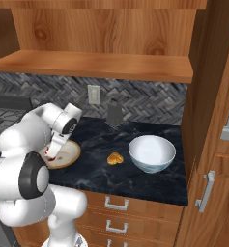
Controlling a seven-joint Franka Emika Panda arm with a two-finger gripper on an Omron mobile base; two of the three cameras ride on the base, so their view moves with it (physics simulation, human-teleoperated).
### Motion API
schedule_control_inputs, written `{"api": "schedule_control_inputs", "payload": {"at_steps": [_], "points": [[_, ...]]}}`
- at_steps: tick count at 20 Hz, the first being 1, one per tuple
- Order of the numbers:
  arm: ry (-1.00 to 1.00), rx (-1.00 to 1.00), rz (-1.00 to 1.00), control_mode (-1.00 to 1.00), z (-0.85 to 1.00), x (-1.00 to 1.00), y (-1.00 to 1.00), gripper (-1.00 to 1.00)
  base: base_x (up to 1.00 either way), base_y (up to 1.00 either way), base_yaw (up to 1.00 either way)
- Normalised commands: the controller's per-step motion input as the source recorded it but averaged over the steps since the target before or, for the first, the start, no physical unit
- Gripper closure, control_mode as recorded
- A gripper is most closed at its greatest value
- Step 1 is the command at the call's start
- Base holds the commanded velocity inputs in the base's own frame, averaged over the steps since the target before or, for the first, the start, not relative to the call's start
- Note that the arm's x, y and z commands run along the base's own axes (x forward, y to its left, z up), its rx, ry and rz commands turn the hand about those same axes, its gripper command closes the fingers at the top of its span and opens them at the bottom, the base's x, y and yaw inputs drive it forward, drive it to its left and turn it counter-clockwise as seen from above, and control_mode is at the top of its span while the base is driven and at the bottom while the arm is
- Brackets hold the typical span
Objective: Pick both bowls and place them on the counter. Then place the cupcake in one bowl and place the bread in the other bowl.
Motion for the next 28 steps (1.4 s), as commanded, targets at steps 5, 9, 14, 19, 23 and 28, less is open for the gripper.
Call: {"api": "schedule_control_inputs", "payload": {"at_steps": [5, 9, 14, 19, 23, 28], "points": [[0.0, 0.01, 0.0, -1.0, -0.17, 0.16, 0.03, 1.0, 0.0, 0.0, 0.0], [0.0, 0.0, 0.0, -1.0, -0.12, 0.03, 0.03, 1.0, 0.0, 0.0, 0.0], [0.0, 0.0, -0.01, -1.0, -0.13, 0.1, 0.05, 1.0, 0.0, 0.0, 0.0], [0.0, 0.0, -0.02, -1.0, -0.08, 0.18, 0.05, 1.0, 0.0, 0.0, 0.0], [0.0, 0.0, -0.01, -1.0, -0.09, 0.2, 0.02, 1.0, 0.0, 0.0, 0.0], [0.0, 0.0, 0.0, -1.0, -0.1, 0.08, 0.0, 1.0, 0.0, 0.0, 0.0]]}}
